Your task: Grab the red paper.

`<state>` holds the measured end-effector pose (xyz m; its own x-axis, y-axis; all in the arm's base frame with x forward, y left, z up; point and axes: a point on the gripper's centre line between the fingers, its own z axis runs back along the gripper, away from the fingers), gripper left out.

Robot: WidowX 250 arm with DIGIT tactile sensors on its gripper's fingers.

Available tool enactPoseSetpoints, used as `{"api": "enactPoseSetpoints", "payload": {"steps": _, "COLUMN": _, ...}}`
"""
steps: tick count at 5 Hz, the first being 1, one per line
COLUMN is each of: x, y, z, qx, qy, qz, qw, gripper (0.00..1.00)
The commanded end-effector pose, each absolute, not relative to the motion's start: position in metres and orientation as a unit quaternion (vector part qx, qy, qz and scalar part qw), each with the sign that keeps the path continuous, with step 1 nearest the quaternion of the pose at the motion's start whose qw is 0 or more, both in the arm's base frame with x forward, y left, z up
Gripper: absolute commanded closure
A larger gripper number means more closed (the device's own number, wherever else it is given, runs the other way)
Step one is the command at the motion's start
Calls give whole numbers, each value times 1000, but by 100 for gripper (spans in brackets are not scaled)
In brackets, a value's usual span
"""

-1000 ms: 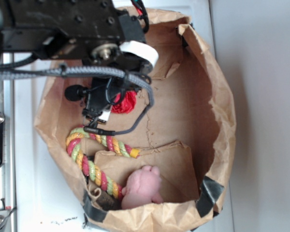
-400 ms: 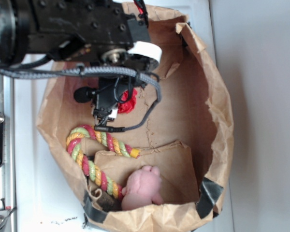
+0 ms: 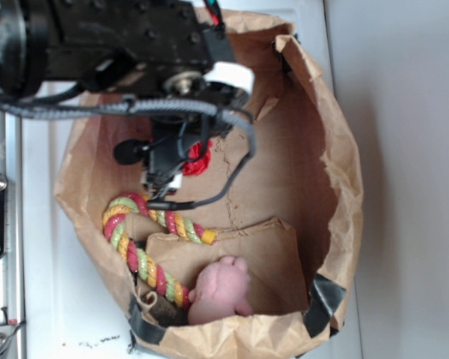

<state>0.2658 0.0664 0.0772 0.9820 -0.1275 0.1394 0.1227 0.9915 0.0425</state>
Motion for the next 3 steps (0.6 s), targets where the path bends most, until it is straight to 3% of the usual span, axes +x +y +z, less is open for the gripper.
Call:
{"api": "enactPoseSetpoints", "payload": {"steps": 1, "x": 277, "y": 68, "z": 101, "qx": 10, "qy": -80, "qz": -27, "qw": 996, "gripper": 0}}
{"api": "enactPoseSetpoints", "payload": {"steps": 3, "x": 277, "y": 68, "z": 101, "qx": 12, "qy": -83, "qz": -28, "qw": 996, "gripper": 0}}
